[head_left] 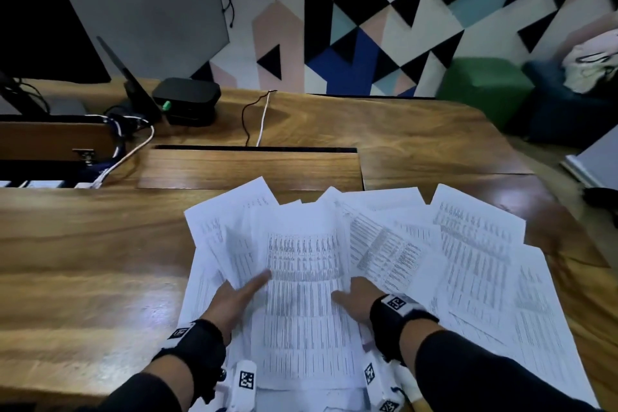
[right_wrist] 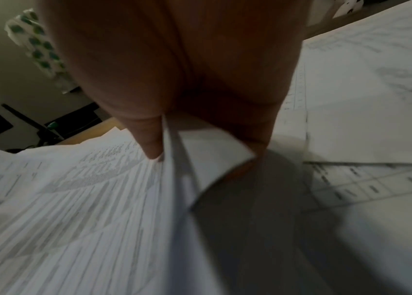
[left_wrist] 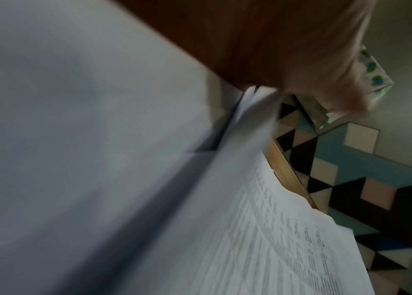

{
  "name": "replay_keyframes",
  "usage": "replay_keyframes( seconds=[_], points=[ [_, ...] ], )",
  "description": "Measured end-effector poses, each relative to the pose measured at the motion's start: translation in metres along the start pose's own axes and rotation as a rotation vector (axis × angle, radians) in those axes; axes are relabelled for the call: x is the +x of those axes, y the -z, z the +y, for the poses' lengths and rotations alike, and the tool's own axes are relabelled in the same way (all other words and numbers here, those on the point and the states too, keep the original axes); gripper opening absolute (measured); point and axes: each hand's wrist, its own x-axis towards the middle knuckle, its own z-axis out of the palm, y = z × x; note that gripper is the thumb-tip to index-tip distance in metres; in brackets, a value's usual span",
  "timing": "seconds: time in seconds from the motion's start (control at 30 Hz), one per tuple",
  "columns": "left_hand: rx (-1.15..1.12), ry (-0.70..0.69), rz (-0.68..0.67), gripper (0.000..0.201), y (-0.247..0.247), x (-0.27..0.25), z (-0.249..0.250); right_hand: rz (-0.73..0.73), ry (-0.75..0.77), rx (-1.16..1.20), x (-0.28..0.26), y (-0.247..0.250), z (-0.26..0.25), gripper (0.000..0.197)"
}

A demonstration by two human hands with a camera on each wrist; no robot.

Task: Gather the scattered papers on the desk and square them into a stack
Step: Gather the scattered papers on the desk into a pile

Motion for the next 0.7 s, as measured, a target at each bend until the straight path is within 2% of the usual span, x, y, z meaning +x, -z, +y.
replay_keyframes(
  seconds=[0.07,0.1,0.17,0.2,0.23,0.3,0.37,0.43,0.53,0.6,0.7],
  points=[
    [0.073,-0.020,0.070,0.044,0.001,0.005,-0.007,0.014,0.008,-0.010,0.003,0.008,0.003,0.083],
    [0.102,-0.021,0.101,0.037,0.002,0.006,-0.009,0.093,0.026,0.029,0.006,0.016,0.008,0.078],
    [0.118,-0.024,0.120,0.033,0.006,0.008,-0.011,0.338,0.043,0.089,0.011,0.040,0.020,0.052],
    [0.128,-0.030,0.131,0.029,0.008,0.008,-0.011,0.444,0.016,0.026,0.013,0.054,0.029,0.046],
    [0.135,-0.038,0.144,0.026,0.010,0.008,-0.011,0.505,-0.027,-0.067,0.015,0.068,0.039,0.048],
    [0.162,-0.064,0.173,0.023,0.013,0.008,-0.010,0.494,-0.098,-0.228,0.021,0.090,0.060,0.070],
    [0.178,-0.089,0.189,0.022,0.011,0.008,-0.010,0.396,-0.130,-0.247,0.027,0.101,0.072,0.087],
    [0.187,-0.098,0.199,0.022,0.010,0.010,-0.010,0.382,-0.155,-0.212,0.035,0.103,0.079,0.099],
    [0.228,-0.100,0.220,0.023,0.008,0.013,-0.009,0.417,-0.288,-0.168,0.043,0.100,0.079,0.107],
    [0.251,-0.104,0.230,0.023,0.008,0.014,-0.009,0.389,-0.337,-0.114,0.044,0.096,0.077,0.102],
    [0.257,-0.102,0.234,0.024,0.007,0.016,-0.011,0.341,-0.273,-0.184,0.048,0.087,0.077,0.061]
  ],
)
